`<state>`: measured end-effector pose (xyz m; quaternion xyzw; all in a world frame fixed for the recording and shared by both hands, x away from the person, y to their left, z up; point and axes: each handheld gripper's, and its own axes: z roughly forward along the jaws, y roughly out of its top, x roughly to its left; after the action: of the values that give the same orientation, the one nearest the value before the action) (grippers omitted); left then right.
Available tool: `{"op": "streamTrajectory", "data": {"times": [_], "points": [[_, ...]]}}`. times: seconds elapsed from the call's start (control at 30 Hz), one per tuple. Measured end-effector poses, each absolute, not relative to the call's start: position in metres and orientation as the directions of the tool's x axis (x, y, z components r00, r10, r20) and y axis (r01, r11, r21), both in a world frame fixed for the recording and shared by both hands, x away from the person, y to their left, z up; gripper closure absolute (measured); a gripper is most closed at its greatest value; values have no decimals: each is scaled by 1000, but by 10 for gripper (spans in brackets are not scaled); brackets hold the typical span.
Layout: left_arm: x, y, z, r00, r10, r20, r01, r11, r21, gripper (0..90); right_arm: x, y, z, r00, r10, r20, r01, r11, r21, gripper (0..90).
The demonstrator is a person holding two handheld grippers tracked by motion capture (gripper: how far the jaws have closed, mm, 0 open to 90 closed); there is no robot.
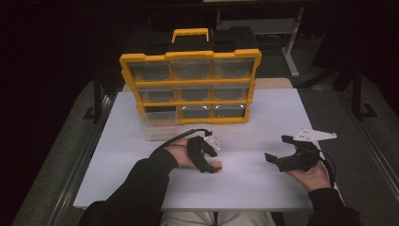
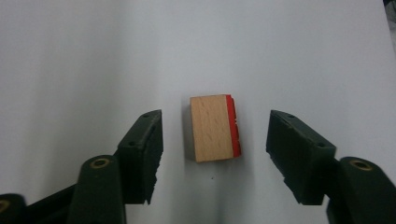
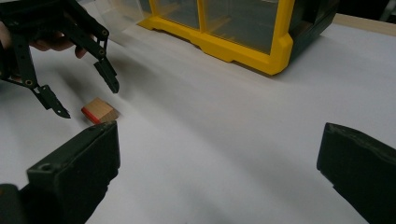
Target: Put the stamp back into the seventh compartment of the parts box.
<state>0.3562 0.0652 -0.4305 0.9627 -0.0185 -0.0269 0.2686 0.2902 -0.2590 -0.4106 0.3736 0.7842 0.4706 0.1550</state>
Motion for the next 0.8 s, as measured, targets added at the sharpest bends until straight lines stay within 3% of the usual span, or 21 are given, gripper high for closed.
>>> {"op": "streamTrajectory", "data": {"times": [0.43, 0.8], "points": [[356, 52, -433, 996, -85, -34, -57, -871, 488, 558, 290, -259, -410, -673, 732, 109, 439, 277, 855, 0], [357, 52, -434, 997, -74, -29, -51, -873, 485, 659, 290, -259, -410, -675, 730, 109, 438, 277, 855, 0]]}}
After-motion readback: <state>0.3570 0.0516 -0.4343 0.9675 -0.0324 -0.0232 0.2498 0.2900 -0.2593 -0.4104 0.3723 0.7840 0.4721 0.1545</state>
